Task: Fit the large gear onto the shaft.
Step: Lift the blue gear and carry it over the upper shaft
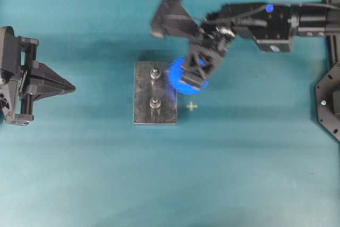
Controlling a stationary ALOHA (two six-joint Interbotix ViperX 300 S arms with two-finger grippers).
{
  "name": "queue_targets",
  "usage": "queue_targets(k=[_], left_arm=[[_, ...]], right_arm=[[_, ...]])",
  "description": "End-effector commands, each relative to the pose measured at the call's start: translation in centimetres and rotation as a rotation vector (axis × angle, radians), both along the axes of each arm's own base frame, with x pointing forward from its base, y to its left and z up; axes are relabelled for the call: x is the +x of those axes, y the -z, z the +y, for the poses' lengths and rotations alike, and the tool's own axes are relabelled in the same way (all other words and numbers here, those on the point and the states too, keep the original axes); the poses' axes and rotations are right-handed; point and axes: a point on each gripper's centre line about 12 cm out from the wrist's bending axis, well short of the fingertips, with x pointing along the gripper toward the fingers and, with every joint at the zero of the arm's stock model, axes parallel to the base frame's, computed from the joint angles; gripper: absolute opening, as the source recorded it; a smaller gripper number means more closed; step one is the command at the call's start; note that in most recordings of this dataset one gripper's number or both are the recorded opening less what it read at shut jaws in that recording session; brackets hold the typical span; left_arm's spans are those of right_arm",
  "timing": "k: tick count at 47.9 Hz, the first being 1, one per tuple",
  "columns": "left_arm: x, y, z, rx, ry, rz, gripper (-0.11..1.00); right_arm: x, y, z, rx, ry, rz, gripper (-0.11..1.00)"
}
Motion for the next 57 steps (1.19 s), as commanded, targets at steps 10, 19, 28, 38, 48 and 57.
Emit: queue_targets(k=[10,19,28,38,48,57], left_arm=[[0.1,-0.3,0.0,0.001,0.000,-0.017,0.00],[0.0,-0.2,0.0,-0.003,-0.003,-0.014,0.00],[-0.1,-0.1,0.0,-0.012,-0.007,-0.012,0.00],[-0.1,-0.1,0.0,-0.012,-0.007,-0.011,0.00],[-0.1,-0.1,0.0,-0.012,-0.007,-0.012,0.00],[-0.1,-0.1,0.0,-0.012,-0.009,-0.014,0.00]], right_arm=[[3.7,-2.2,-0.9,-0.013,-0.024,-0.043,0.49],[5.4,-2.2,-1.3,-0.010,-0.035,-0.024,0.49],[6.4,-2.0,-1.5,-0.013,-0.057,-0.013,0.49],[6.3,-1.6,-1.5,-0.006,-0.060,0.015,0.49],[6.3,-1.6,-1.5,-0.007,-0.062,0.014,0.49],[6.3,-1.6,-1.5,-0.006,-0.062,0.016,0.49]])
